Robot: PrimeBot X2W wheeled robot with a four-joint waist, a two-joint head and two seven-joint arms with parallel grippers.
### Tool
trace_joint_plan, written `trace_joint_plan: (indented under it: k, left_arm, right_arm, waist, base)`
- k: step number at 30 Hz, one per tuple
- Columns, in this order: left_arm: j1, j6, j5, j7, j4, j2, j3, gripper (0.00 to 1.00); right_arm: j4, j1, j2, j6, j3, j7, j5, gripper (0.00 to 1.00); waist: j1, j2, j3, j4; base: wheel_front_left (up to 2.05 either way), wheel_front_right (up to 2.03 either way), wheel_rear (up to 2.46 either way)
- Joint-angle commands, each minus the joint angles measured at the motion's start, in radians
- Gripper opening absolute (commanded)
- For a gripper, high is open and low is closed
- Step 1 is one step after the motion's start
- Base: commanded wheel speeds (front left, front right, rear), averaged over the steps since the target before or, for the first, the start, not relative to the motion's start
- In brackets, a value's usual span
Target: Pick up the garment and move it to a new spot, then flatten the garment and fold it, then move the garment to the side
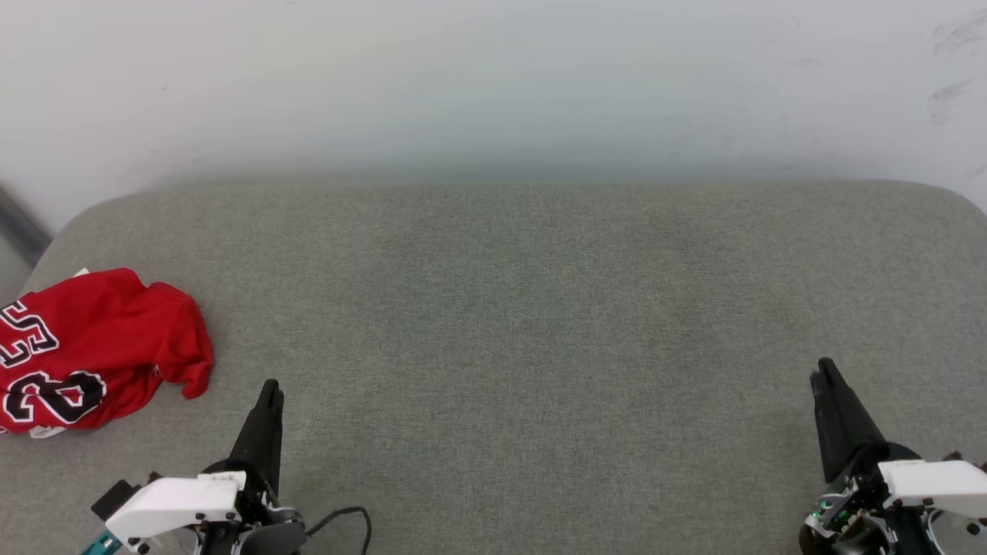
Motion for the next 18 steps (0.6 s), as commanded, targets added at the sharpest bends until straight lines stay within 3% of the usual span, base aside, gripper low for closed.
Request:
trace_joint_plan:
  k: [1,11,18]
  left_arm:
    - [0.003,0.0,0.001,-0.002,0.002,0.0,-0.003,1.0]
    - [-0.004,0.0,0.03,-0.053,-0.029,0.0,-0.06,1.0]
    - [-0.006,0.0,0.128,-0.086,-0.055,0.001,-0.077,1.0]
  right_arm:
    - [0.001,0.003,0.0,0.0,0.001,-0.002,-0.001,1.0]
    - [-0.048,0.019,-0.001,0.0,0.031,-0.053,-0.04,1.0]
    - [-0.075,0.024,-0.013,0.0,0.048,-0.086,-0.154,1.0]
  waist:
    - [0.0,-0.0001,0.0,0.0]
    - [0.0,-0.0001,0.0,0.002]
    - [0.0,-0.0001,0.0,0.002]
  base:
    - [0.0,0.0,0.0]
    - [0.0,0.0,0.0]
    - [0.0,0.0,0.0]
